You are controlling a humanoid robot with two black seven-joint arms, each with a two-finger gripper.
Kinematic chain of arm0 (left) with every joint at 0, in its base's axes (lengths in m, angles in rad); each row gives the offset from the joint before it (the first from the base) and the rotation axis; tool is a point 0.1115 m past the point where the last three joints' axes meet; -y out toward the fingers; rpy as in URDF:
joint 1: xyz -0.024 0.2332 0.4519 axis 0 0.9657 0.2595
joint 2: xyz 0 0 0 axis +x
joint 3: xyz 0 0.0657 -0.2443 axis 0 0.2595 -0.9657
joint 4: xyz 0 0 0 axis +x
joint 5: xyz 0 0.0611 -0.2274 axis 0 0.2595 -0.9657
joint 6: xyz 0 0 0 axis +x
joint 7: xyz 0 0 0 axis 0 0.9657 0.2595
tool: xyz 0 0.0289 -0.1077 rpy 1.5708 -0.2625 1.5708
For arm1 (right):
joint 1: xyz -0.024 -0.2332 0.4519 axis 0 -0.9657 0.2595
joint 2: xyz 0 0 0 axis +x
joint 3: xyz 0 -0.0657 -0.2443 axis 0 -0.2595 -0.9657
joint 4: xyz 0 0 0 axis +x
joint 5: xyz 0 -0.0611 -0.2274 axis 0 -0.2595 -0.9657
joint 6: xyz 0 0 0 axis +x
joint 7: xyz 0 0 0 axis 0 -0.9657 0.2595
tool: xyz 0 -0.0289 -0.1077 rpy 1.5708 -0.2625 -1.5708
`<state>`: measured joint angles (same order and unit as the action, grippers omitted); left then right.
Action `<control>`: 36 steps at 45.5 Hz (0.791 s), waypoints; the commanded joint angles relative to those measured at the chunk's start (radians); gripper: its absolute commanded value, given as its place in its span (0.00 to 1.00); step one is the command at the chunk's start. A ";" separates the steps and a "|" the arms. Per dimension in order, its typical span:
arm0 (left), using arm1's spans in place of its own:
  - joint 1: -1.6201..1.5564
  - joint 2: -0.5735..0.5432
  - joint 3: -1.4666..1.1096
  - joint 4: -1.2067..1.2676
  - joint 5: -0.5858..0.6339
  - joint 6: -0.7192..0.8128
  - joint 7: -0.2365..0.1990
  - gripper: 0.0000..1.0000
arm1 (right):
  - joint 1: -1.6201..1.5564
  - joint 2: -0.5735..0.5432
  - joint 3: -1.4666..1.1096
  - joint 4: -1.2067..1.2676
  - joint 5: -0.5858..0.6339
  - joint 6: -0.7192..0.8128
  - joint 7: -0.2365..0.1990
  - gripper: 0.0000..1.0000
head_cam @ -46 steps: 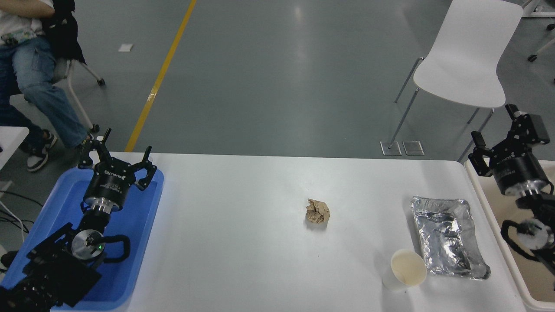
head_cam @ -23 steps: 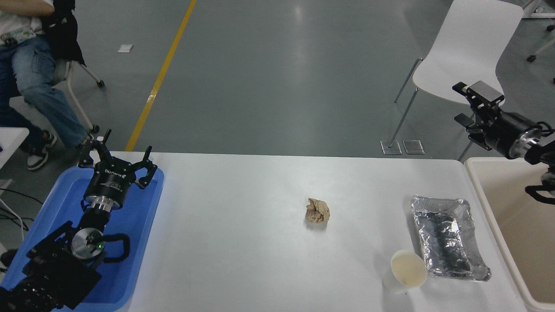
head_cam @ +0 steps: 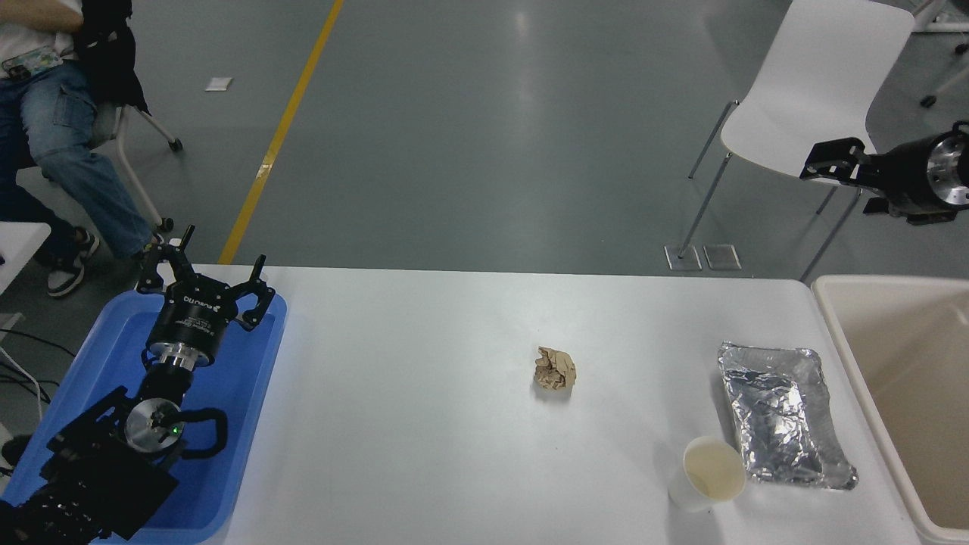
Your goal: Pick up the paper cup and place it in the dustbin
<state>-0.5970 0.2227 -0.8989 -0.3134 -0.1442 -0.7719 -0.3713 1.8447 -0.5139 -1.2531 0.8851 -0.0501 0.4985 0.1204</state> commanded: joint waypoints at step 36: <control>0.000 0.001 0.000 0.001 0.000 0.000 -0.001 1.00 | 0.176 0.037 -0.069 0.543 -0.269 0.026 -0.030 1.00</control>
<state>-0.5967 0.2238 -0.8989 -0.3134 -0.1442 -0.7720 -0.3713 2.0670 -0.4672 -1.3219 1.3717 -0.3022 0.5571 0.0902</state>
